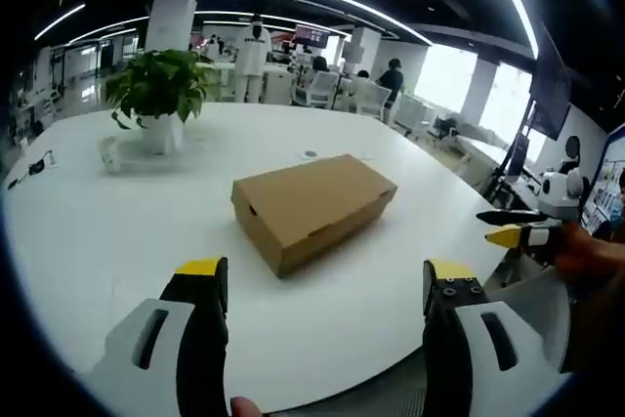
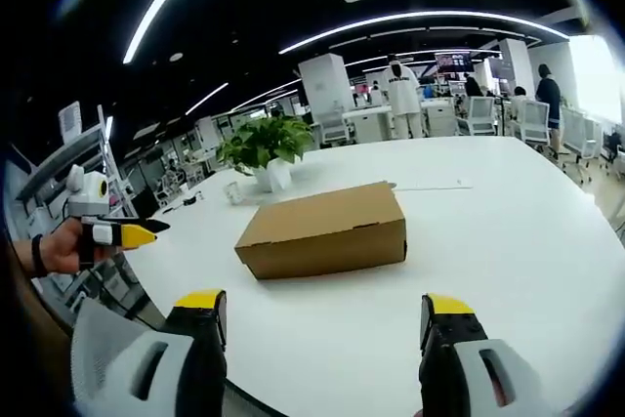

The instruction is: Operate the shoe box by opening the lid, removing the specified soft item, and placing it in the target area until the item is outside and the box remains undamaged.

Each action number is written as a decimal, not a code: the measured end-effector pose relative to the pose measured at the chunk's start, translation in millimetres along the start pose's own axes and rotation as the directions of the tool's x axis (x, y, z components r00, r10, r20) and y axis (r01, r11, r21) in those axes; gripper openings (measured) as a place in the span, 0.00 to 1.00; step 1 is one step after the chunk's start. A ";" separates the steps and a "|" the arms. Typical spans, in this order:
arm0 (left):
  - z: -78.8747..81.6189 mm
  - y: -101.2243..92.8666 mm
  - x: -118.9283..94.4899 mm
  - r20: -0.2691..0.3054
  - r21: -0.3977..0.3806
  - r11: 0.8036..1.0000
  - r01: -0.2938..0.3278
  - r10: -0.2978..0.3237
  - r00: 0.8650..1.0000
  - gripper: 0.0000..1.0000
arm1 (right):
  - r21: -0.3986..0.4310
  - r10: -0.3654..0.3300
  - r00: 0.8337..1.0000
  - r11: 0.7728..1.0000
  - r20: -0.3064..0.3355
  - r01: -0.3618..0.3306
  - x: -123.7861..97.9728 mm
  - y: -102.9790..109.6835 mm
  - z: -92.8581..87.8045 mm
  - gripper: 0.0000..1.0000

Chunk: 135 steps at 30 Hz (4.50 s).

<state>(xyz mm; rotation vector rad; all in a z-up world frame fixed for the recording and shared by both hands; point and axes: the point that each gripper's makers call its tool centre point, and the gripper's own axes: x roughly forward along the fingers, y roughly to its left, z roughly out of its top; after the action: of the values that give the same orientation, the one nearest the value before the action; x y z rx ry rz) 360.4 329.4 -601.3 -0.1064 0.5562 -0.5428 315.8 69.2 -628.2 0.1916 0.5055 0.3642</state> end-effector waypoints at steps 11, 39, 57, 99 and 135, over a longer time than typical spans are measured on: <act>0.1 0.1 -0.1 0.003 -0.005 1.000 0.000 0.000 1.000 0.82 | -0.001 0.004 1.000 1.000 0.001 -0.004 0.4 1.1 -0.1 0.80; -5.6 3.1 -1.1 -0.007 -0.018 1.000 -0.007 0.007 1.000 0.81 | 0.017 0.000 1.000 1.000 -0.010 0.000 -1.6 0.3 -9.1 0.79; -8.7 10.0 6.8 -0.012 -0.041 0.999 -0.015 0.015 1.000 0.80 | -0.018 0.029 0.999 0.999 -0.044 -0.029 17.8 -3.7 -5.0 0.78; 11.8 43.4 76.5 -0.059 -0.060 0.998 -0.004 0.000 0.998 0.78 | -0.056 0.108 0.990 0.992 -0.088 -0.113 113.8 -46.4 46.8 0.77; -0.6 62.5 131.0 -0.141 -0.079 0.997 0.002 -0.013 0.990 0.77 | -0.067 0.118 0.972 0.989 -0.203 -0.134 177.6 -74.2 35.8 0.77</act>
<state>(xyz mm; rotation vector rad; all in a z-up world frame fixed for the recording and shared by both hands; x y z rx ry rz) 482.3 315.2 -678.8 -0.1455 0.7156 -0.5384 499.8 66.4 -694.9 0.1096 0.6763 0.5302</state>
